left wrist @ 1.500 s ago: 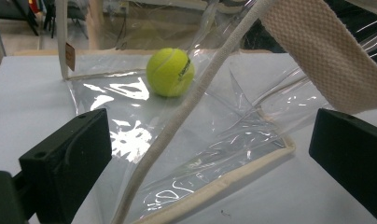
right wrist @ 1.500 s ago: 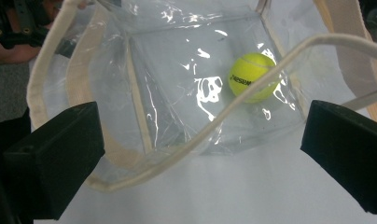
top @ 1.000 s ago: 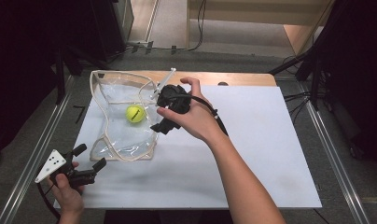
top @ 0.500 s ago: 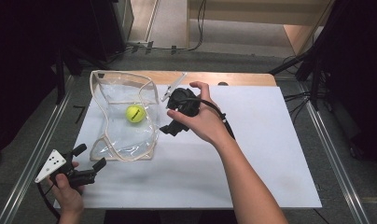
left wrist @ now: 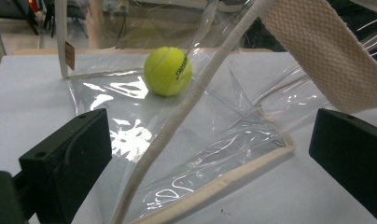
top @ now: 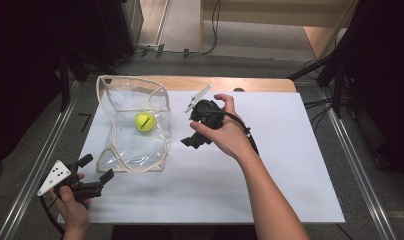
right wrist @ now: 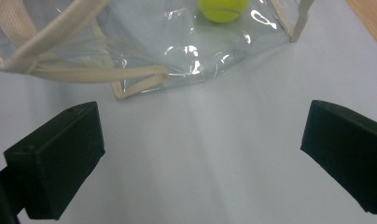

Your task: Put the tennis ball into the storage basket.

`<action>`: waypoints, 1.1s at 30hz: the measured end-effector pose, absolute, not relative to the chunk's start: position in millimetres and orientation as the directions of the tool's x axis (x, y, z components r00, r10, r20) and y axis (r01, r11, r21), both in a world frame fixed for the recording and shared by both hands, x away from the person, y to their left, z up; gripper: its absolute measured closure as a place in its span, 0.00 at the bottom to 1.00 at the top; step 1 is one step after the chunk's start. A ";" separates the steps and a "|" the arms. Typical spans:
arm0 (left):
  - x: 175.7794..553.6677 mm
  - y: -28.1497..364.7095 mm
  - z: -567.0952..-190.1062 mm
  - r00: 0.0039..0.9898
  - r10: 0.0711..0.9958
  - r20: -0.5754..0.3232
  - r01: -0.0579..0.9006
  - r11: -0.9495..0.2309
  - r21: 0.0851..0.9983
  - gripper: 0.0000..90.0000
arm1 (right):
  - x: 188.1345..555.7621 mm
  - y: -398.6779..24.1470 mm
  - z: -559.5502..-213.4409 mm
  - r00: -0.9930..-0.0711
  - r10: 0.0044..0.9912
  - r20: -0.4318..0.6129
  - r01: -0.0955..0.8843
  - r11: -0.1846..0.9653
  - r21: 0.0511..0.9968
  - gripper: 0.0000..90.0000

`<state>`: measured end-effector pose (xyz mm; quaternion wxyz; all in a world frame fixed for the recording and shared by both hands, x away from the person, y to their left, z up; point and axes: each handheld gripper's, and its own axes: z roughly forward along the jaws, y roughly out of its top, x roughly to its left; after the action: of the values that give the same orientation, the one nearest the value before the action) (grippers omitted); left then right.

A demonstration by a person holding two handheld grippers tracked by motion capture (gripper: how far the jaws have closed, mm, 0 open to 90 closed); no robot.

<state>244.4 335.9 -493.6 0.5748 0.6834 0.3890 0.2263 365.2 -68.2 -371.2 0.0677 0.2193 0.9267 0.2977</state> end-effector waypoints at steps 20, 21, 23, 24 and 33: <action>244.2 335.9 -493.6 0.595 0.792 -0.137 0.271 -0.038 0.962 0.00 | 359.4 -103.7 -395.8 -0.860 0.509 0.033 0.426 0.680 0.597 0.00; 244.2 336.0 -493.6 0.596 0.792 -0.137 0.271 -0.038 0.962 0.00 | 358.9 -105.0 -397.4 -0.857 0.515 0.034 0.430 0.677 0.597 0.00; 244.2 336.0 -493.6 0.595 0.792 -0.139 0.272 -0.036 0.962 0.00 | 358.0 -108.5 -400.6 -0.855 0.517 0.036 0.433 0.673 0.600 0.00; 244.2 336.0 -493.6 0.595 0.792 -0.138 0.272 -0.036 0.962 0.00 | 357.4 -110.1 -402.2 -0.851 0.523 0.041 0.440 0.668 0.600 0.00; 244.1 336.2 -493.6 0.594 0.792 -0.140 0.272 -0.033 0.962 0.00 | 350.6 -127.6 -415.4 -0.833 0.550 0.049 0.463 0.647 0.607 0.00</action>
<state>244.1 336.2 -493.6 0.5757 0.6823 0.3898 0.2261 350.6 -127.6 -415.4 0.0699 0.2800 0.9046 0.3136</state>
